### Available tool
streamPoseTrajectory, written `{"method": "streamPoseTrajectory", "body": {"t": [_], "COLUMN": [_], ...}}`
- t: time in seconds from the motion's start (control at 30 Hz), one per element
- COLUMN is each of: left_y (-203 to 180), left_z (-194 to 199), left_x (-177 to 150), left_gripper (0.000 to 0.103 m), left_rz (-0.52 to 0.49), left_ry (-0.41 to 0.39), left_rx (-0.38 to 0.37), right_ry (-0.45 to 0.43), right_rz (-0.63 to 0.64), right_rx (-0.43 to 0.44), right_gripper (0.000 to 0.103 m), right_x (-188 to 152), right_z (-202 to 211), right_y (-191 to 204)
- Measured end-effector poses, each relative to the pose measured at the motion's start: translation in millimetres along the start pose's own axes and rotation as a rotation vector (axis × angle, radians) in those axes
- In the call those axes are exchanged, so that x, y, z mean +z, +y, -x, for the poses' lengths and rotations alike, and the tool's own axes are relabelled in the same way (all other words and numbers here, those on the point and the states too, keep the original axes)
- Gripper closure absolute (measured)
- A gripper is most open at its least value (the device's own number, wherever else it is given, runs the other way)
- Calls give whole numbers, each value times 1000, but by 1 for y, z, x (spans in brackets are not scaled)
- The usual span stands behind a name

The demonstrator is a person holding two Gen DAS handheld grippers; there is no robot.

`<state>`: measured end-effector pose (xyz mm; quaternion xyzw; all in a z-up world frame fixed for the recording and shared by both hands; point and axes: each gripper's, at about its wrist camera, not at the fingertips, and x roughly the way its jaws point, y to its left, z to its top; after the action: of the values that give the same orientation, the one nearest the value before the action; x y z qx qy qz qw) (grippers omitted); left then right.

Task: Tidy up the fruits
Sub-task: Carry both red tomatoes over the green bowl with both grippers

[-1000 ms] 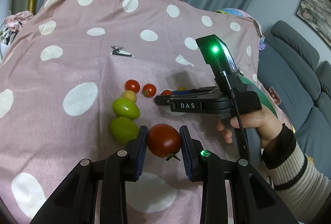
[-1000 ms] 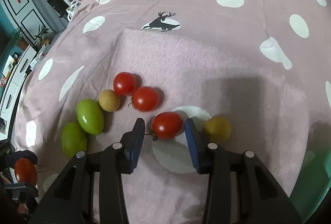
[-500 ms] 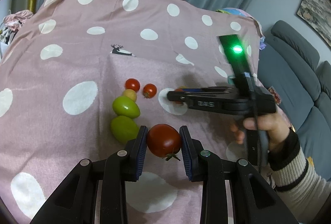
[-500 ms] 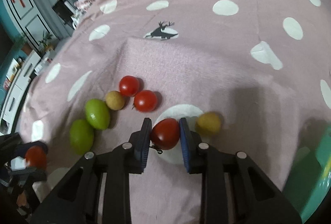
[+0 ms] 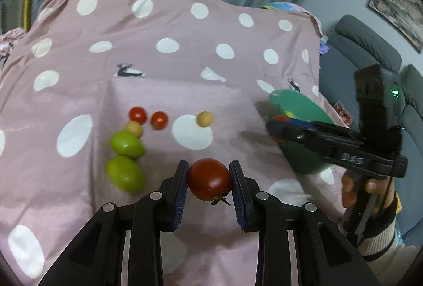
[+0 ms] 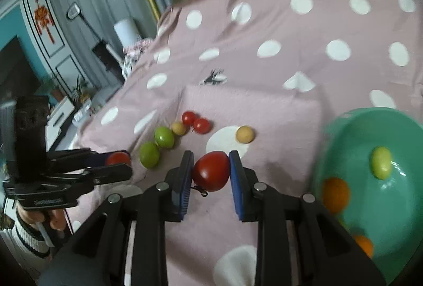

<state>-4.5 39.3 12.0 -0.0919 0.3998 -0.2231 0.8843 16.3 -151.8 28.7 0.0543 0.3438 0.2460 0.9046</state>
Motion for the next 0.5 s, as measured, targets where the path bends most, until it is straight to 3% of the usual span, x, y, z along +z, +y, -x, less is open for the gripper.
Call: {"method": "streamPoseTrajectory", "body": {"t": [0.3, 0.5], "left_y": [-59, -110], "left_z": [-30, -66], "left_x": [30, 50], "left_gripper": [72, 72], "left_rz": [-86, -132], "left_ry": [7, 26], "left_rx": [-76, -155], "right_ry": [-181, -218], "right_rz": [-103, -193], "right_rx": [-181, -248], "right_gripper": [76, 76], "right_x": [-17, -29], "right_z": [72, 97], "right_y": [-60, -100]}}
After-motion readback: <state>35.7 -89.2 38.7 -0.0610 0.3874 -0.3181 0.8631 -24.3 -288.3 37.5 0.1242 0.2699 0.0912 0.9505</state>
